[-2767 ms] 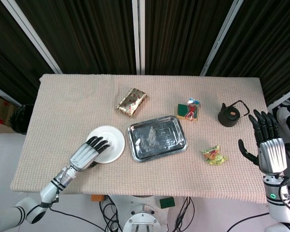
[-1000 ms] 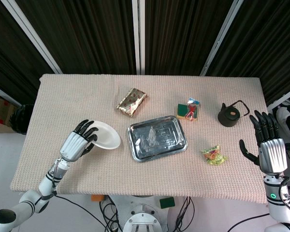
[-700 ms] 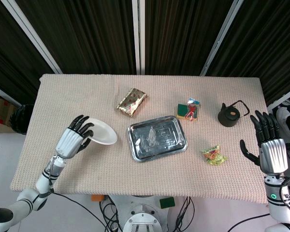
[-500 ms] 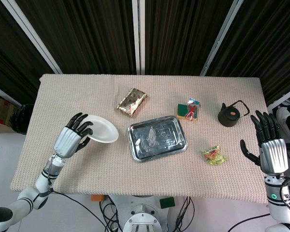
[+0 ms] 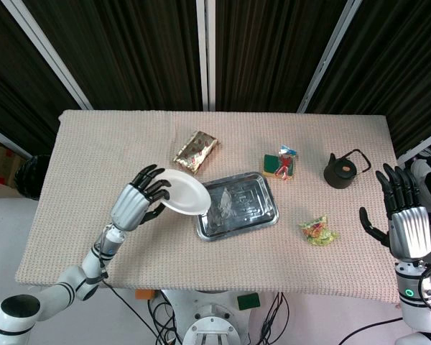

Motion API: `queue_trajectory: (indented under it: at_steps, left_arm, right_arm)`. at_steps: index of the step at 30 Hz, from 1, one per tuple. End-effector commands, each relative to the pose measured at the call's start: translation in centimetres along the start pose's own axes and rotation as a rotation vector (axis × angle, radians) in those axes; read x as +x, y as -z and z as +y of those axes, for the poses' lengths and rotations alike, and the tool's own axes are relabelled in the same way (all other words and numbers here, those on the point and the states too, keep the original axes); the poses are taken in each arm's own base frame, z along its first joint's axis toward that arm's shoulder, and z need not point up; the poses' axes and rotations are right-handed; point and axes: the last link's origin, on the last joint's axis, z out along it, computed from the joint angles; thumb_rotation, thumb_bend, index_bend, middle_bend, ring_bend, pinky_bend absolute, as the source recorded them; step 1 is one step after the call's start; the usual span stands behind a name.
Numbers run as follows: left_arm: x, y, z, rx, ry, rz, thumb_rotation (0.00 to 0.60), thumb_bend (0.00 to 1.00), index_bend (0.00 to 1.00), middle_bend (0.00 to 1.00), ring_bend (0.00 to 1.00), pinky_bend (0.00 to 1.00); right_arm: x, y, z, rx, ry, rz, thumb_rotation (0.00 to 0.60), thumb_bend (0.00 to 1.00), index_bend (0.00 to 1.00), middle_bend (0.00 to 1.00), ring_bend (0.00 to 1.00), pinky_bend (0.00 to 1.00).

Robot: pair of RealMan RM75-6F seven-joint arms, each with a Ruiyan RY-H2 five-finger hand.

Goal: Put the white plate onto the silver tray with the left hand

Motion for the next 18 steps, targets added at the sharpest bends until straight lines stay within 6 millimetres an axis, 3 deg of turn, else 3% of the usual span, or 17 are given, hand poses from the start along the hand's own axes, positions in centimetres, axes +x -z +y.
queue_trajectory:
  at_steps: [1, 9, 18]
  left_arm:
    - [-1.5, -1.6, 1.2, -0.006, 0.046, -0.012, 0.6, 0.53, 0.84, 0.41, 0.18, 0.18]
    - [-4.6, -4.7, 3.2, 0.007, 0.129, -0.047, 0.6, 0.54, 0.84, 0.42, 0.18, 0.18]
    - [-8.1, -6.1, 5.0, 0.025, 0.172, -0.128, 0.6, 0.55, 0.84, 0.42, 0.18, 0.18]
  right_arm:
    - [0.2, 0.0, 0.2, -0.006, 0.005, 0.005, 0.6, 0.41, 0.0, 0.0, 0.0, 0.0]
    - [0.8, -0.3, 0.6, -0.015, 0.014, 0.028, 0.6, 0.42, 0.0, 0.0, 0.0, 0.0]
    - [1.0, -0.3, 1.0, -0.029, 0.008, 0.034, 0.6, 0.42, 0.0, 0.0, 0.0, 0.0]
